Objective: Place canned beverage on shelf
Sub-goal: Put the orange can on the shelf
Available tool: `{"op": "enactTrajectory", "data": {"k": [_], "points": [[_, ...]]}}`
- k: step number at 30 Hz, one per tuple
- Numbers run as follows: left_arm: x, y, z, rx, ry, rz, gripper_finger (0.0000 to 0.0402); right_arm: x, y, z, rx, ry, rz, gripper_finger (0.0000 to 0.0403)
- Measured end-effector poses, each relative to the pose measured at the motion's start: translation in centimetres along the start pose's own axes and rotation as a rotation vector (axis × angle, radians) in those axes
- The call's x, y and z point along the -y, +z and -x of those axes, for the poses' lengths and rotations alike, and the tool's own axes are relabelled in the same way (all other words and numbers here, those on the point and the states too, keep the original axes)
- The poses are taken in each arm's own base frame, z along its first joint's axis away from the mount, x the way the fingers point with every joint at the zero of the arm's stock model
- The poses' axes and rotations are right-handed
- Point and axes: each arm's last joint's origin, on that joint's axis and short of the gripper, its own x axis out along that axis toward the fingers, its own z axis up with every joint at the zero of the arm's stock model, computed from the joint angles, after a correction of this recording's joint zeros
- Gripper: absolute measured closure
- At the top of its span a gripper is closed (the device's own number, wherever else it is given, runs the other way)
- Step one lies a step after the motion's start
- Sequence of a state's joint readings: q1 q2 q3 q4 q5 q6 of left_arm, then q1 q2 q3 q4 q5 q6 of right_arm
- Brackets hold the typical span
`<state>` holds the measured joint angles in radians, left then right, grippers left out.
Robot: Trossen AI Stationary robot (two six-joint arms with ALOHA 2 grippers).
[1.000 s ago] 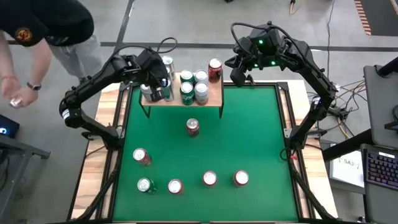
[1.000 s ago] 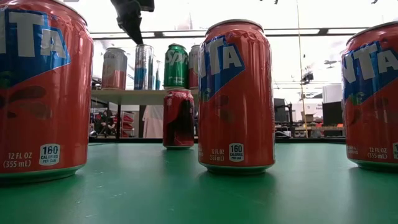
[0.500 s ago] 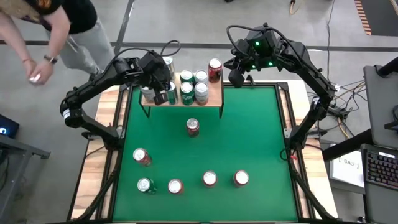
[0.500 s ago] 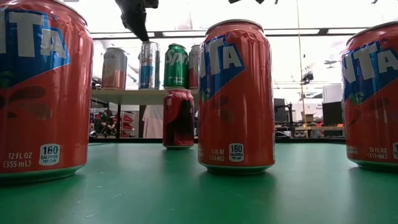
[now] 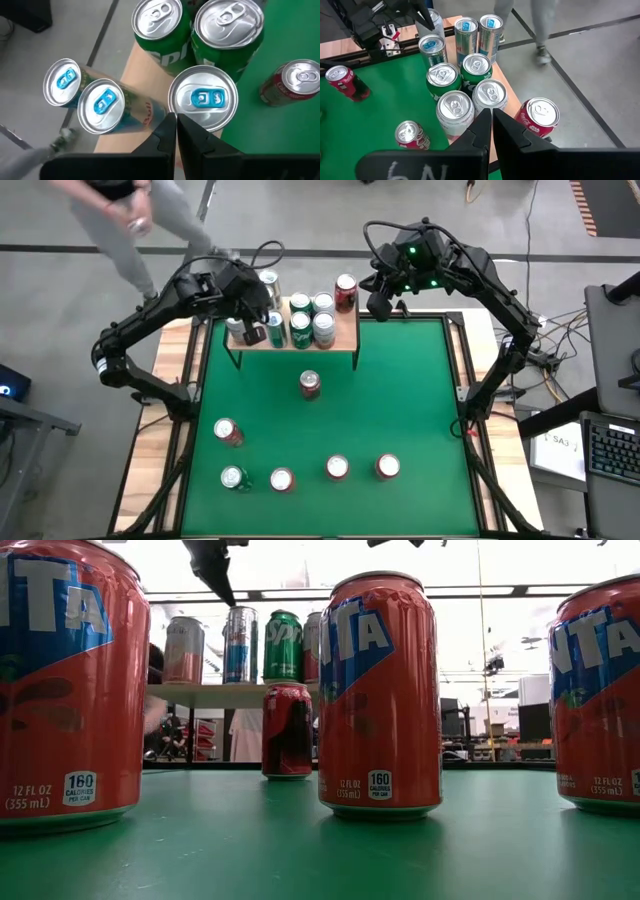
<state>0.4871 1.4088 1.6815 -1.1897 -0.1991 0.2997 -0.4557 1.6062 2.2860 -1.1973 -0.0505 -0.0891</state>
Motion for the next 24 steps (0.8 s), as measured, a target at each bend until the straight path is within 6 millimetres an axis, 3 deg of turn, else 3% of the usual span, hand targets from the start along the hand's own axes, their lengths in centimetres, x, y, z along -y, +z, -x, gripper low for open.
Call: {"op": "enactTrajectory", "data": {"k": [8, 24], "points": [[0.23, -0.12, -0.94, -0.027, -0.008, -0.006, 0.0402, 0.00, 0.01, -0.02, 0.001, 0.000, 0.001, 0.0394], [0.35, 0.11, -1.02, 0.003, -0.056, 0.003, 0.0402, 0.00, 0.00, -0.02, 0.001, 0.000, 0.001, 0.0394]]}}
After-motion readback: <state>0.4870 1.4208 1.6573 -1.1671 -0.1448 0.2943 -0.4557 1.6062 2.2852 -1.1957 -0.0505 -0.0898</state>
